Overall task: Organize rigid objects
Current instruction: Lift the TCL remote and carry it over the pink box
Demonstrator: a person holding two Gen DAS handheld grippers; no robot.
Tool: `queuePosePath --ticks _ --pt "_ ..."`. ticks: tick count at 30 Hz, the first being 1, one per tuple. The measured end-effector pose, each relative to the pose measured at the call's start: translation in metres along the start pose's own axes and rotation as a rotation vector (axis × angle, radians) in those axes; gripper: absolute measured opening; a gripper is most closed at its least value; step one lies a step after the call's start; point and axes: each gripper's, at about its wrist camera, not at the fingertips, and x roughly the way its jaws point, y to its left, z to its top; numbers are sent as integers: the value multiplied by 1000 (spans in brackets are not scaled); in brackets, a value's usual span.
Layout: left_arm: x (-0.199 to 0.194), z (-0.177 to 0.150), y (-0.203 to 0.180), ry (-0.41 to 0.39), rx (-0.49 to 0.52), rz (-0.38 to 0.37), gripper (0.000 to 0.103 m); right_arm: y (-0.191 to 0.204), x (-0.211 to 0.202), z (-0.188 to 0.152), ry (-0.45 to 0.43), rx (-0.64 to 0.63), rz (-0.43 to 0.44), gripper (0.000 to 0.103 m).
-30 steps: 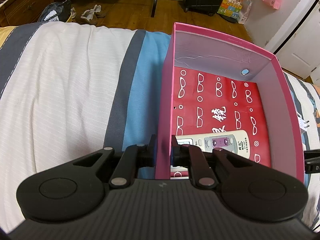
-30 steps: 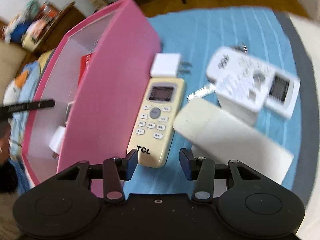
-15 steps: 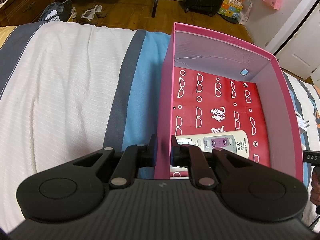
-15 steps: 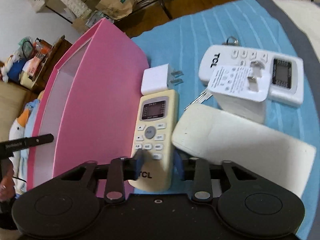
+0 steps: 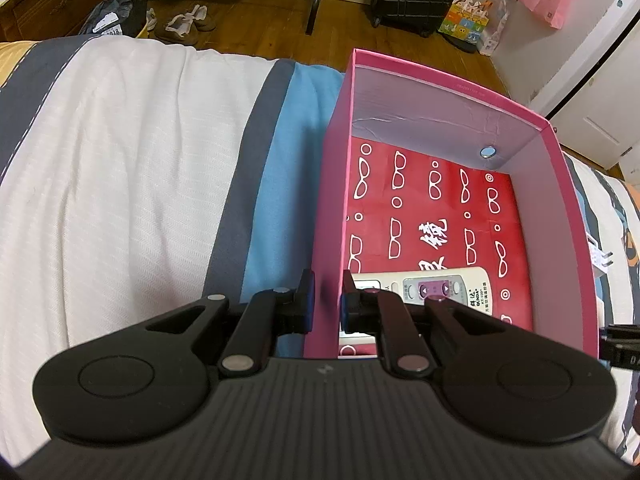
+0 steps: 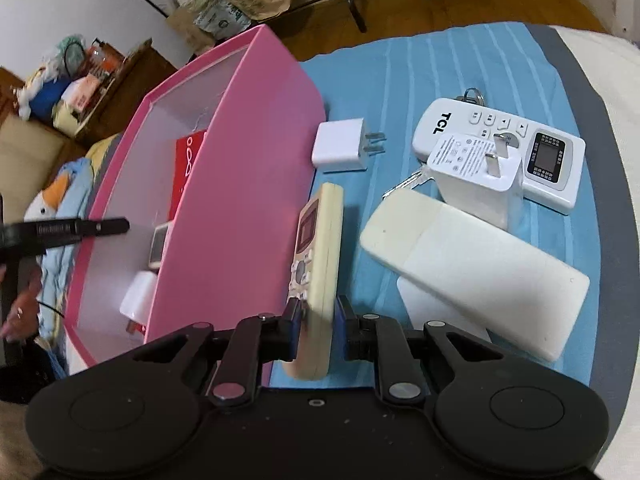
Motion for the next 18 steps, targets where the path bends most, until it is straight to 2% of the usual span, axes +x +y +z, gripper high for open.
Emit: queuePosePath --ticks 2,6,7,11,18 --pt "0 1 1 -2 -2 -2 11 12 -5 -2 -19 -45 -50 21" --pt "-1 0 1 -5 -7 -7 11 35 -20 -7 -64 -221 -230 21" --pt "-1 0 2 -5 -7 -7 11 38 -21 -6 -58 -236 -244 20" --pt "-1 0 2 -6 -7 -7 11 42 -17 -12 -37 -276 -271 21" --pt "-2 0 2 -8 -9 -11 11 49 -4 -13 -8 -285 -230 22"
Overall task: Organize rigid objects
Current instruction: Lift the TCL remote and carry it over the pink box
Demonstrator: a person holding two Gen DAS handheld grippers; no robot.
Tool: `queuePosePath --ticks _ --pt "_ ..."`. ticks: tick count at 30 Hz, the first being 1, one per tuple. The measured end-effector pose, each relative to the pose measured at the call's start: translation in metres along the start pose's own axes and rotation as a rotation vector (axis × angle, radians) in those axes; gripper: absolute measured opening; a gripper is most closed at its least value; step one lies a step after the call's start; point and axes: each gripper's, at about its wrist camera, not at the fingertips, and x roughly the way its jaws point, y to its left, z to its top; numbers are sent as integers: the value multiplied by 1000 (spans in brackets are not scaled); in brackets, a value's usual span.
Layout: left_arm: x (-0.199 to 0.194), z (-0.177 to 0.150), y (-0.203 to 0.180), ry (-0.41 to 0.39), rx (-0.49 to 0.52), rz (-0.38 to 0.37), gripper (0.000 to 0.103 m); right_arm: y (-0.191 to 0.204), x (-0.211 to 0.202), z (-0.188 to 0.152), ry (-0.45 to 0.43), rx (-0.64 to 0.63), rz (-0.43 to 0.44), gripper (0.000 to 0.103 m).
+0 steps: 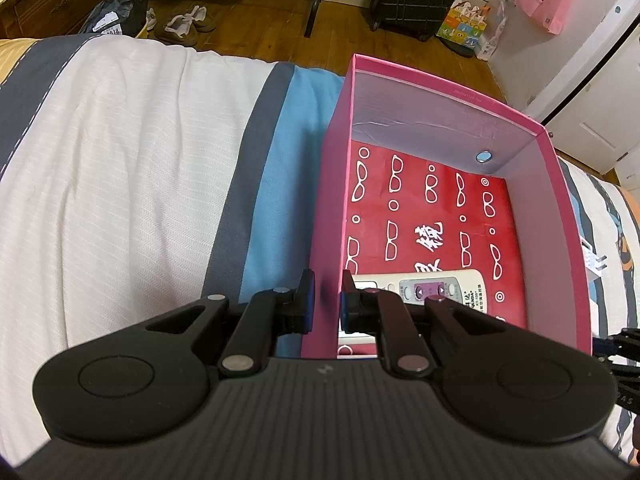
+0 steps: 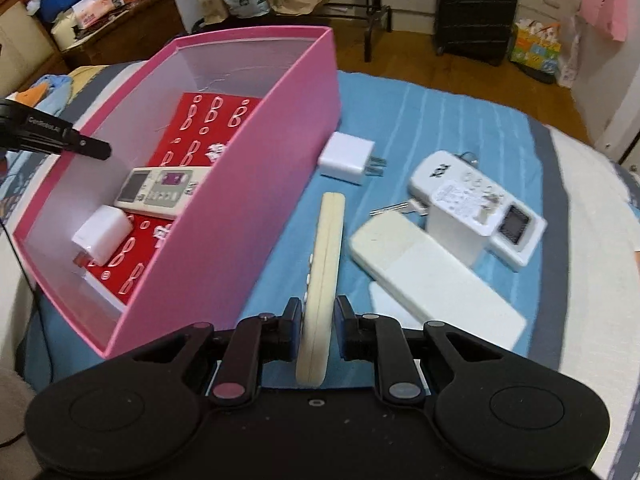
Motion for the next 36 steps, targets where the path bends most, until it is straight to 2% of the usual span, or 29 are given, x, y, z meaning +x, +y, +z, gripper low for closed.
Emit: queuePosePath --ticks 5,8,14,19,23,27,31,36 --pt "-1 0 0 0 -4 -4 11 -1 18 4 10 8 -51 22" --pt "-2 0 1 -3 -6 -6 11 -13 12 8 -15 76 -6 20" --pt "-5 0 1 -5 1 -28 8 -38 -26 18 -57 265 103 20" --pt "-5 0 -2 -3 30 -29 8 -29 -66 38 -136 234 160 20" --pt "-5 1 -3 -2 66 -33 8 5 -86 69 -104 92 224 20" --pt "-6 1 -1 -3 69 -45 9 51 -83 121 -10 -223 243 20" --pt "-7 1 -1 -1 69 -47 9 89 -47 168 154 -457 265 20" --pt "-6 0 1 -7 77 -56 9 119 8 196 313 -653 275 20"
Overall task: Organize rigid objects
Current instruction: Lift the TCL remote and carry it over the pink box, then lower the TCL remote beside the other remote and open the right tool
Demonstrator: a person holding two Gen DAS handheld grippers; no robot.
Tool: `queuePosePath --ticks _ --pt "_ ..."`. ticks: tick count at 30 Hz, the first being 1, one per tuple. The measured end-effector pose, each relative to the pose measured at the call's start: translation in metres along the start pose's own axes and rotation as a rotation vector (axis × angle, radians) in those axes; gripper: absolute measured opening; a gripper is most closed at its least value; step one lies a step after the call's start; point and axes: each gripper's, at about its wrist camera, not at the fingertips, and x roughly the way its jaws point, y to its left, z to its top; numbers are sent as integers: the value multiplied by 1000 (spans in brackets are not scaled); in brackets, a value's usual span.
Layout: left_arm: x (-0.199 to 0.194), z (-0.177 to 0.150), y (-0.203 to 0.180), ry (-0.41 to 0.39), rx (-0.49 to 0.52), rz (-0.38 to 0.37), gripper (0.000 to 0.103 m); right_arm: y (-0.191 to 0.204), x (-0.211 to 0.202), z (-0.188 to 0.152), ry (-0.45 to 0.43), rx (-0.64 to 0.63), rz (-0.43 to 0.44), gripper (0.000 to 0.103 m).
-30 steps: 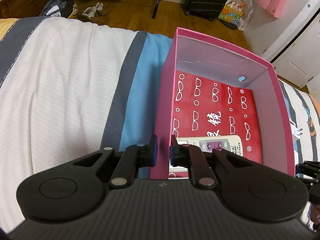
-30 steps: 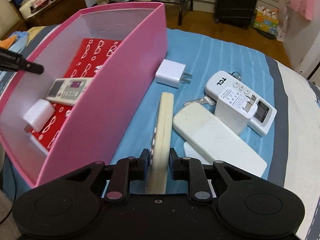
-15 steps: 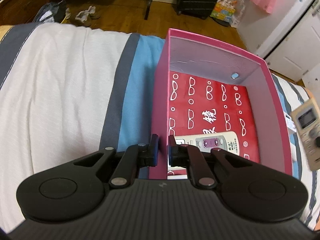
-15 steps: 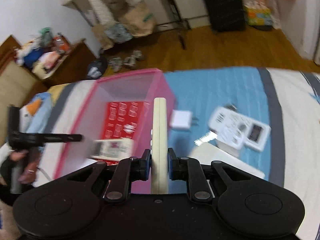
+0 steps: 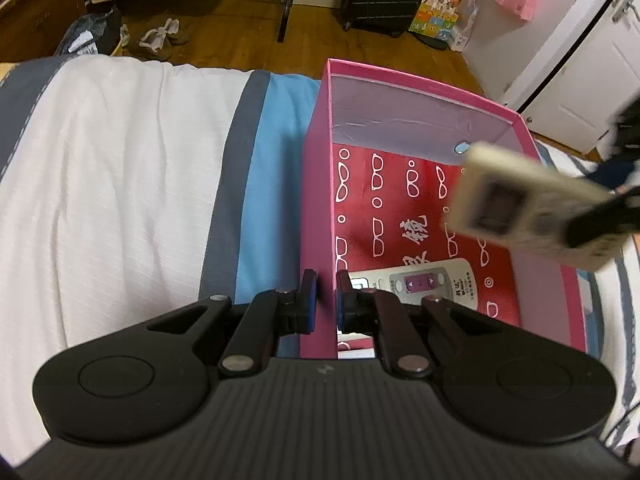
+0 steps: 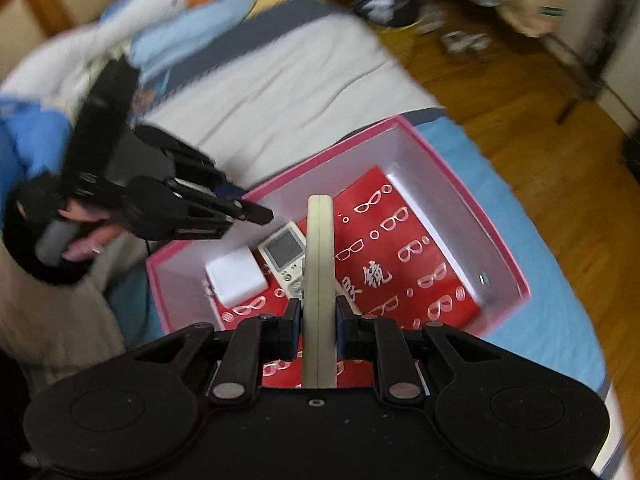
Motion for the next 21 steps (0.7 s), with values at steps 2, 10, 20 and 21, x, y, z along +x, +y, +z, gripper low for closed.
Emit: queuePosePath --ticks 2,10,20,21 --pt "0 0 2 1 -6 -9 9 -7 21 9 39 -46 24 20" --pt "0 -2 -1 -5 15 -3 9 -24 72 25 83 -138 66 20" --pt "0 -1 2 -2 2 -14 9 -28 104 39 147 -232 82 20" --pt "0 -1 2 -4 -2 -13 9 -28 106 38 149 -226 108 20"
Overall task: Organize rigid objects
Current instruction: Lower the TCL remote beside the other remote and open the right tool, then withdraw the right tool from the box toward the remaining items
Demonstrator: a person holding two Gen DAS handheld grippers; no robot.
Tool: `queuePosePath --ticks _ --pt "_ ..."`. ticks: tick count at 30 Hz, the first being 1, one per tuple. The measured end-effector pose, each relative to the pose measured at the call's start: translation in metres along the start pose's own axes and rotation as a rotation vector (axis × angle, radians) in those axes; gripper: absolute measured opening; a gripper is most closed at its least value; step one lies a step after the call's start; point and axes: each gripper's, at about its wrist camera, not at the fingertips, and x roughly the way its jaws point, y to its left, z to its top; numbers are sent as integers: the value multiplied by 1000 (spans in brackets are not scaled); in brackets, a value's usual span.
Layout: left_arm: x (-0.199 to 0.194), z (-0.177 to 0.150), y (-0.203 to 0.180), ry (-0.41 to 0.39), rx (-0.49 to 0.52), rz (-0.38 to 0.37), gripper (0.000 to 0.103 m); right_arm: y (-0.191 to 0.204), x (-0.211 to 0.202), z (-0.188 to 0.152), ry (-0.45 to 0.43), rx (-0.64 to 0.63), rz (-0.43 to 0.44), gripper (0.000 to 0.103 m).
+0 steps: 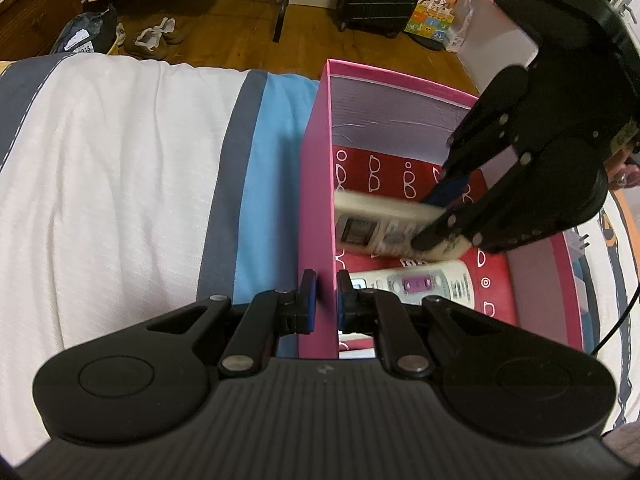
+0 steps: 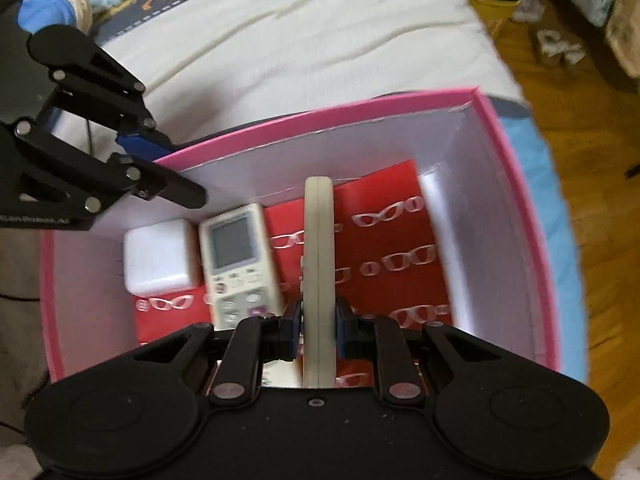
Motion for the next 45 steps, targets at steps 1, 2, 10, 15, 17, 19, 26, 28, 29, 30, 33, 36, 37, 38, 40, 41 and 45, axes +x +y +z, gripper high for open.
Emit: queuePosePath --ticks 1,2,10,15,17,19,26,28,29,30,33,36,37,38,40,41,45 --pt "0 0 1 -2 -7 -1 9 0 1 -1 -2 -3 15 20" --pt "0 0 1 -6 -5 0 9 1 2 -1 -5 -12 30 20" --pt "-2 0 -1 -14 3 9 9 -4 10 -3 -11 -31 102 21" --pt "-5 -3 -4 -17 5 13 9 -7 5 -6 -60 -13 -22 47" --pt "-6 -2 -5 -18 6 14 9 -9 2 -9 -76 19 -25 47" --pt "-6 -2 -5 -19 6 15 9 -9 -4 -12 -101 46 -43 47" --pt "-7 -1 -4 -24 0 16 9 6 -37 -40 -243 115 -108 47" --pt "-8 -2 -4 -21 9 13 9 15 -45 -49 -251 103 -131 47" --pt "-8 -2 -4 -21 19 13 9 20 -51 -55 -264 96 -155 47" --pt "-8 -3 -4 -19 21 13 9 25 -57 -59 -275 99 -166 47" --pt "-7 0 -3 -12 12 6 9 34 -79 -78 -354 126 -171 47" --pt "-5 2 -1 6 1 0 9 43 -93 -101 -402 108 -202 47" --pt "-4 2 -2 6 3 -3 9 46 -95 -108 -404 98 -226 47" --pt "-5 1 -2 5 3 -6 10 47 -98 -114 -407 98 -244 47" --pt "-6 -1 -4 6 5 2 10 45 -104 -127 -420 140 -242 47" --pt "-7 -2 -6 3 15 9 10 45 -107 -134 -428 156 -229 47" --pt "-6 -2 -11 2 33 35 10 54 -113 -168 -464 208 -234 47"
